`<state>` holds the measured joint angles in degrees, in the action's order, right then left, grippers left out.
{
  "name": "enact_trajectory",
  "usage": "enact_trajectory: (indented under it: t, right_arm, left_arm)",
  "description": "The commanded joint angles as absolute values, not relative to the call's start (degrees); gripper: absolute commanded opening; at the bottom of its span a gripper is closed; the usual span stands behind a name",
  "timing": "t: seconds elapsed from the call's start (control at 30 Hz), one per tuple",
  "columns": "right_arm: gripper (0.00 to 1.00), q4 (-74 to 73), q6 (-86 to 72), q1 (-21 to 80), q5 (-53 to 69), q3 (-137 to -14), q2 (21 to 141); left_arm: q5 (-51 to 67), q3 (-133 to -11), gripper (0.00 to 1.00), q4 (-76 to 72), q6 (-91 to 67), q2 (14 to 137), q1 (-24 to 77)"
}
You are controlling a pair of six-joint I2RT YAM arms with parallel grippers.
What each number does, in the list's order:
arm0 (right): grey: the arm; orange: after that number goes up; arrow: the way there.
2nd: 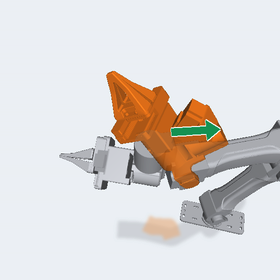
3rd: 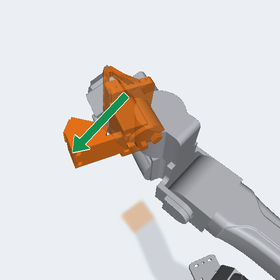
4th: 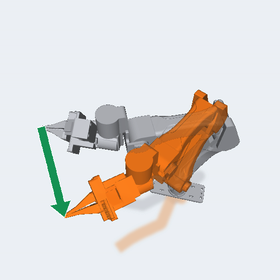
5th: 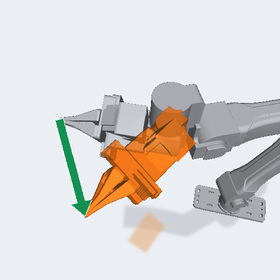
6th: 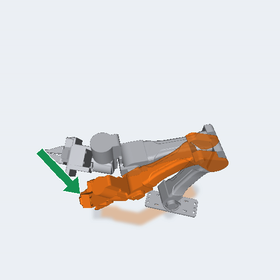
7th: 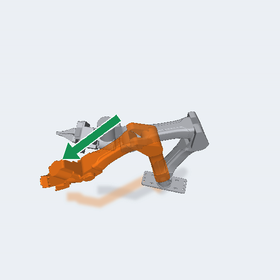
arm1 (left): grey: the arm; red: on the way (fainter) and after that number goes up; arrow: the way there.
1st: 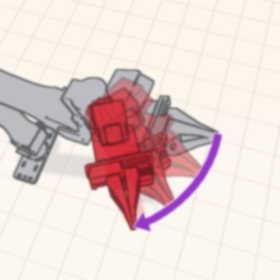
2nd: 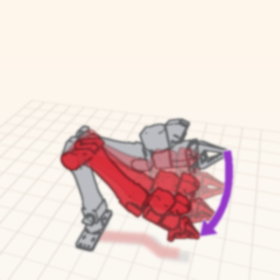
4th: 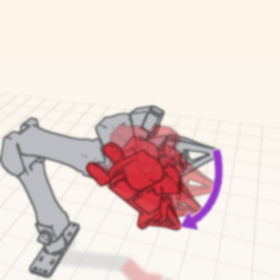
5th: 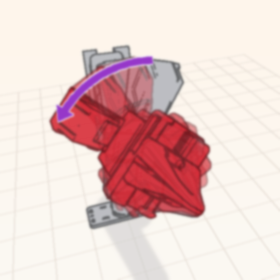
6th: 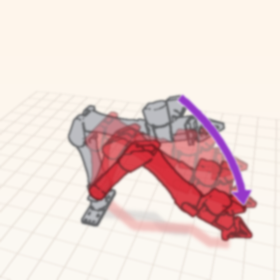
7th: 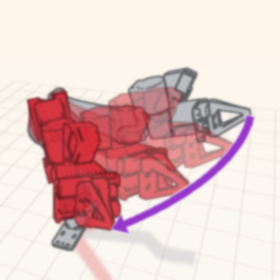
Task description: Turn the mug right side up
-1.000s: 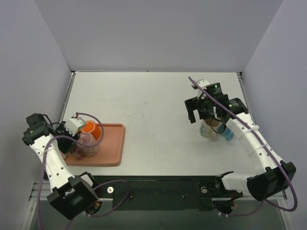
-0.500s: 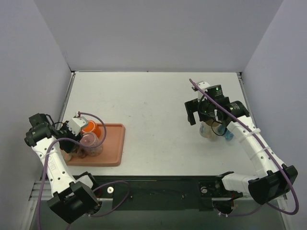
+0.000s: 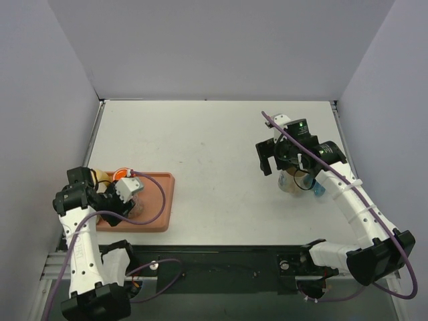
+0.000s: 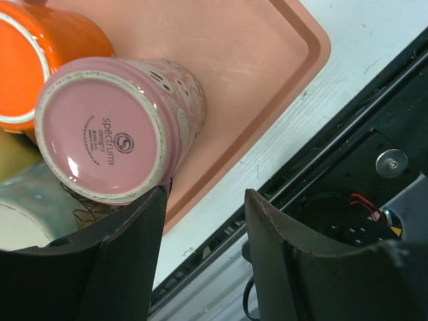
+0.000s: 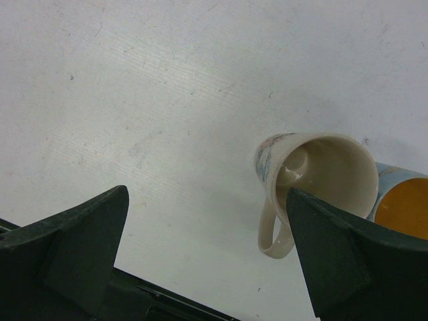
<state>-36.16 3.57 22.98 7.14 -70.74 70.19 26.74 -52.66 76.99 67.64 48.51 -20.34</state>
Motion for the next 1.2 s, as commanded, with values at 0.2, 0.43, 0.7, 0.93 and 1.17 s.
enact_trajectory:
  t: [0.2,0.43,0.7,0.93,1.17]
  right_arm:
    - [0.98,-35.2,5.3,23.9,7.2,-69.7,69.3]
    - [0.98,-35.0,5.5,24.1,6.6,-69.4,69.0]
    - [0.98,-35.0,5.8,24.5,7.6,-69.4,69.3]
    - [0.98,-35.1,5.7,24.8,8.5,-69.6,69.9]
    - [0.98,-35.2,5.8,25.0,8.9,-69.9,70.8]
  left_arm:
    - [19.6,-51.2,0.59,81.5,73.4,52.1,-26.0]
    - [19.4,-49.7,0.63,76.6,76.2,54.1,-27.5]
    - [18.7,-48.1,0.69,70.1,78.1,55.3,-27.6]
    - [24.4,-47.1,0.68,69.8,74.2,56.3,-20.8]
    - [27.2,-46.1,0.64,73.1,70.3,51.8,-16.5]
